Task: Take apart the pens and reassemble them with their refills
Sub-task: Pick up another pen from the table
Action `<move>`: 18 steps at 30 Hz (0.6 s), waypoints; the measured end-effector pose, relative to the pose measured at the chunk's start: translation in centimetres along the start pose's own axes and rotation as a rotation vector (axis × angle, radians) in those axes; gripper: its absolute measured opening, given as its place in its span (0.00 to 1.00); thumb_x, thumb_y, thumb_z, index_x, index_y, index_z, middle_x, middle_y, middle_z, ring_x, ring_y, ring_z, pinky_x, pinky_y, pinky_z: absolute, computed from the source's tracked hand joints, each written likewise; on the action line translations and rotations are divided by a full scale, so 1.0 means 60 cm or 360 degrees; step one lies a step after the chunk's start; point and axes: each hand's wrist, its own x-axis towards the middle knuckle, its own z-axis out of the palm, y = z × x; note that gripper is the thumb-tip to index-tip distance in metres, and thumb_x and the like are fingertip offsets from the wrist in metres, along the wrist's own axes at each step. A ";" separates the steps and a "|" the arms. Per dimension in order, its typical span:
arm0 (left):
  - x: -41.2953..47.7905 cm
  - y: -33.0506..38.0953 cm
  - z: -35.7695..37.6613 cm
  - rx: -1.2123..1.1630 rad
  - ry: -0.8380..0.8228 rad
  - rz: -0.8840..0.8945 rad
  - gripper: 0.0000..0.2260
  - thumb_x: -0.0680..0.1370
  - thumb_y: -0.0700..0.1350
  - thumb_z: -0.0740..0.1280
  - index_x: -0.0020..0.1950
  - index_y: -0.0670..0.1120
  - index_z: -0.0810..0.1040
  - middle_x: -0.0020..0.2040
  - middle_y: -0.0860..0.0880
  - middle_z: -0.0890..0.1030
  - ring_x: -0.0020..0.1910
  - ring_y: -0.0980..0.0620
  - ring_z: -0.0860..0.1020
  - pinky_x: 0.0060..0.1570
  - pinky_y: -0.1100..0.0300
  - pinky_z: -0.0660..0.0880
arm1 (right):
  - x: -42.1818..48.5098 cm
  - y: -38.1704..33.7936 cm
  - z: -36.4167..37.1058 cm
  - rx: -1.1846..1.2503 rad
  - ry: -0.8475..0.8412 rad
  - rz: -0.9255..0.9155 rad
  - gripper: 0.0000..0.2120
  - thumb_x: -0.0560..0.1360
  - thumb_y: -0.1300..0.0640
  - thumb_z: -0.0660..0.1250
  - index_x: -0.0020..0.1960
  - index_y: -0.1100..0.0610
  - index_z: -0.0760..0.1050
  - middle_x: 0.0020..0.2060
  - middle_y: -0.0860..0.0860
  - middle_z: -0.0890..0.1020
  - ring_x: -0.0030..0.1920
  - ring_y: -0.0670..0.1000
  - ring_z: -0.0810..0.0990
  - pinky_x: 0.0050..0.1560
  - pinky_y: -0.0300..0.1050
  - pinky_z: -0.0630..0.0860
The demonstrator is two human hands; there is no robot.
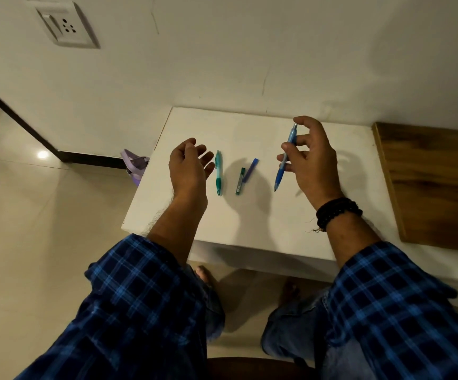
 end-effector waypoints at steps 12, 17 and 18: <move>-0.003 0.000 0.002 0.0154 -0.0042 -0.0069 0.09 0.86 0.47 0.58 0.63 0.49 0.74 0.57 0.48 0.81 0.55 0.51 0.82 0.57 0.54 0.81 | 0.000 0.003 0.002 0.0023 0.0048 0.0064 0.19 0.80 0.64 0.67 0.68 0.53 0.70 0.48 0.52 0.82 0.43 0.51 0.87 0.43 0.52 0.86; -0.012 -0.011 0.005 0.0442 -0.0228 0.0079 0.11 0.86 0.48 0.57 0.66 0.48 0.74 0.55 0.50 0.81 0.53 0.52 0.83 0.54 0.57 0.81 | 0.002 0.003 0.001 0.0020 0.0076 0.0069 0.19 0.80 0.64 0.67 0.68 0.52 0.70 0.48 0.51 0.81 0.43 0.51 0.87 0.43 0.53 0.86; -0.013 -0.013 0.005 0.0487 -0.0264 0.0107 0.11 0.86 0.48 0.57 0.65 0.48 0.75 0.56 0.49 0.82 0.53 0.52 0.83 0.54 0.58 0.81 | 0.002 0.003 0.001 0.0016 0.0079 0.0065 0.19 0.80 0.64 0.67 0.68 0.52 0.70 0.48 0.51 0.81 0.43 0.51 0.87 0.43 0.53 0.86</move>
